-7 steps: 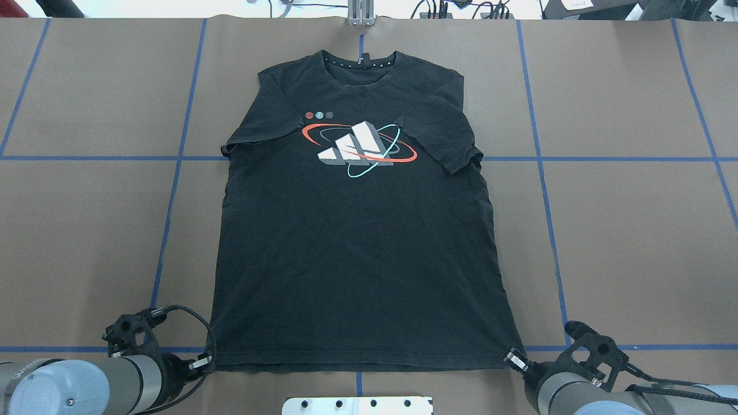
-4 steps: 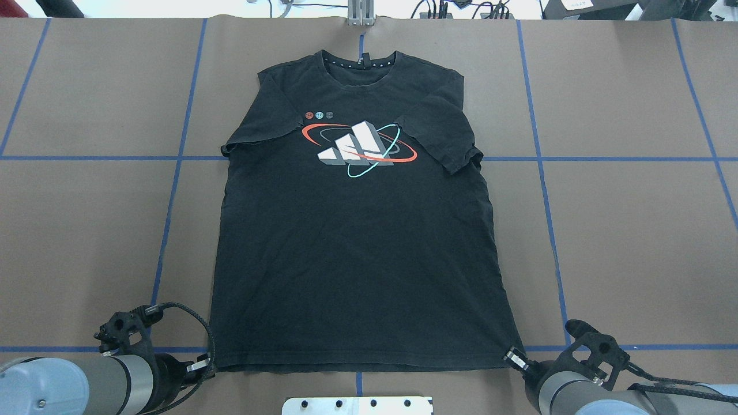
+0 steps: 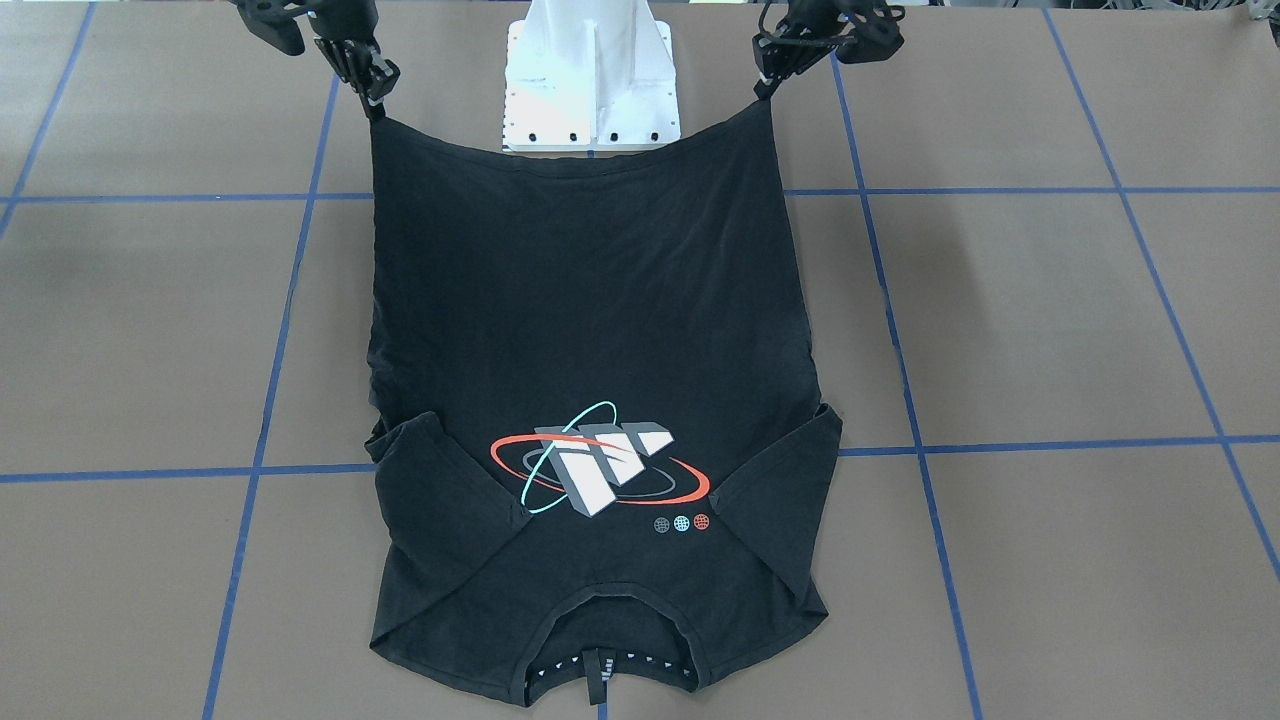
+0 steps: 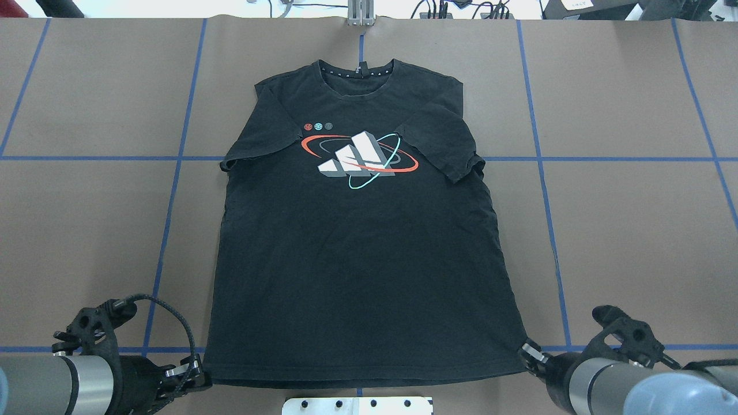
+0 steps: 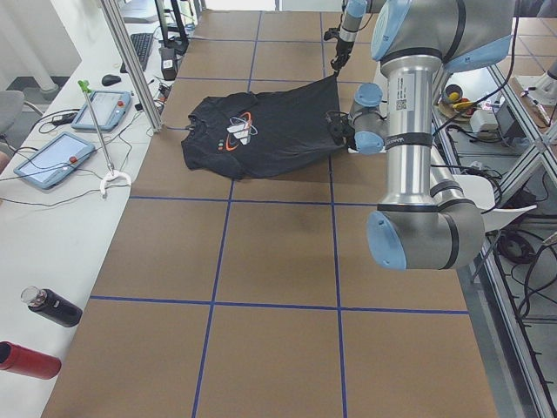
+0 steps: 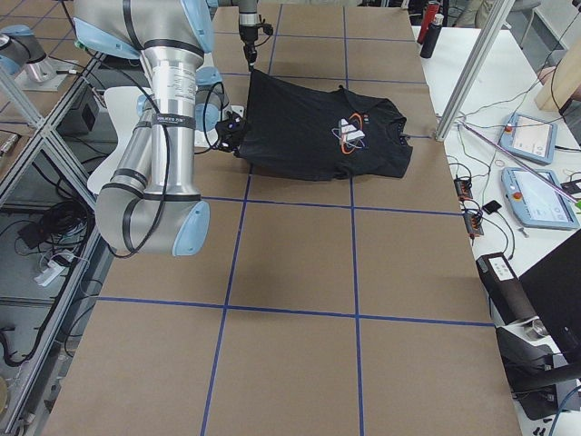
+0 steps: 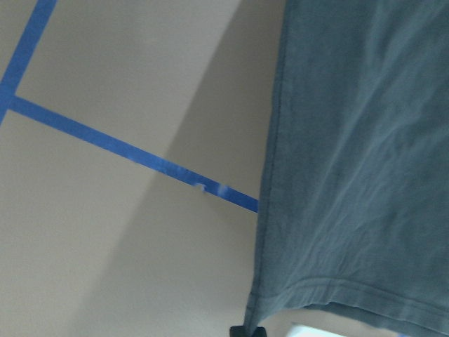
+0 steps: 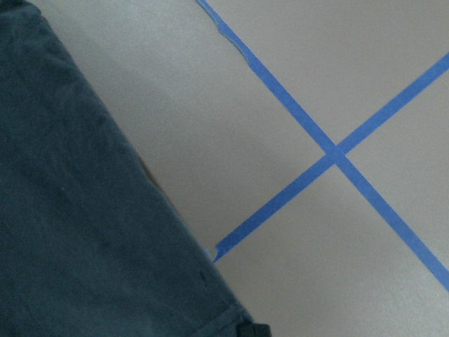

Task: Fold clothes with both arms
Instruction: 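Lift the hem with both grippers and carry it toward the collar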

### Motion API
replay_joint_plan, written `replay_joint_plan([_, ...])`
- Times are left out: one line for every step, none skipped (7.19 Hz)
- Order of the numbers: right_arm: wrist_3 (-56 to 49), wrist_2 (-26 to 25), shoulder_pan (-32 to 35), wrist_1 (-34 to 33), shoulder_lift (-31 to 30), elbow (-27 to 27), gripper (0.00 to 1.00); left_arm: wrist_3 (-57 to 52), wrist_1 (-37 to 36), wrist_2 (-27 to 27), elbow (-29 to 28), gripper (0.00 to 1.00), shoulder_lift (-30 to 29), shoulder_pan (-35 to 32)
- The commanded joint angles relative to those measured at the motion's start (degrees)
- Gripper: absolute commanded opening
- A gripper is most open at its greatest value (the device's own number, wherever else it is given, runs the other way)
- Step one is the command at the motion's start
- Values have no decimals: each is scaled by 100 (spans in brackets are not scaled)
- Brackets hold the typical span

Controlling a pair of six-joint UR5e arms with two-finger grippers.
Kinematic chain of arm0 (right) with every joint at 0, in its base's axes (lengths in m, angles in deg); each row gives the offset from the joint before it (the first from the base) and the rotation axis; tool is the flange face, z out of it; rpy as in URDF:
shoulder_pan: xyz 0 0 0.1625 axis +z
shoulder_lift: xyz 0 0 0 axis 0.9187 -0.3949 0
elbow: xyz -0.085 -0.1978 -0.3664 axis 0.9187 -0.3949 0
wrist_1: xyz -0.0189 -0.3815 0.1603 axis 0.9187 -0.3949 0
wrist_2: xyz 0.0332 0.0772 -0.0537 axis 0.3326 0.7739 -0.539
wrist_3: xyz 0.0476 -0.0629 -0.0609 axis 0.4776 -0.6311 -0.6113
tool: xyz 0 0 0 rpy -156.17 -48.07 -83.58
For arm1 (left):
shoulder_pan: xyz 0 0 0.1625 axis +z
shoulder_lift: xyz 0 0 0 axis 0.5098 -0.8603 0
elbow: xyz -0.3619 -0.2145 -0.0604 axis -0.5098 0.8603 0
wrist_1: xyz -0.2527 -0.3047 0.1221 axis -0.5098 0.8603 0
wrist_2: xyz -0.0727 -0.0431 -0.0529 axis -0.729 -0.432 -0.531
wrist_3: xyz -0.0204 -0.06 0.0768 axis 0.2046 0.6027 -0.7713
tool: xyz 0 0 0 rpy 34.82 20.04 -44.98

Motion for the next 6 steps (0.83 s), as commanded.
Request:
replay_joint_plan([-66,1417,1615,-4,717,-181,0,-88,15,-647,63,0,-435,-1221])
replay_joint_plan([-197,2016,2537,-56,1278,-740,0,-490,-28,-904,-173,0,-725,-2030])
replay_joint_plan([-677,2205,3025,-291,1858,-1364,0,-729,-55,-1368,-810,0,-1120,-2813])
replay_joint_plan([-1291,2163,3378,-598,2316,-1840,0,-1018,-55,-1668,-1434,0,-1533,-3351])
replay_joint_plan([-1749,2180,3773,-802,2660,-2306,0,-1395,-55,-1697,-1867,0,-1833,-3653])
replay_joint_plan([-2302,2172,4108,-804,2881,-2719,0,-1712,-55,-1706,-2193,0,-2036,-3943])
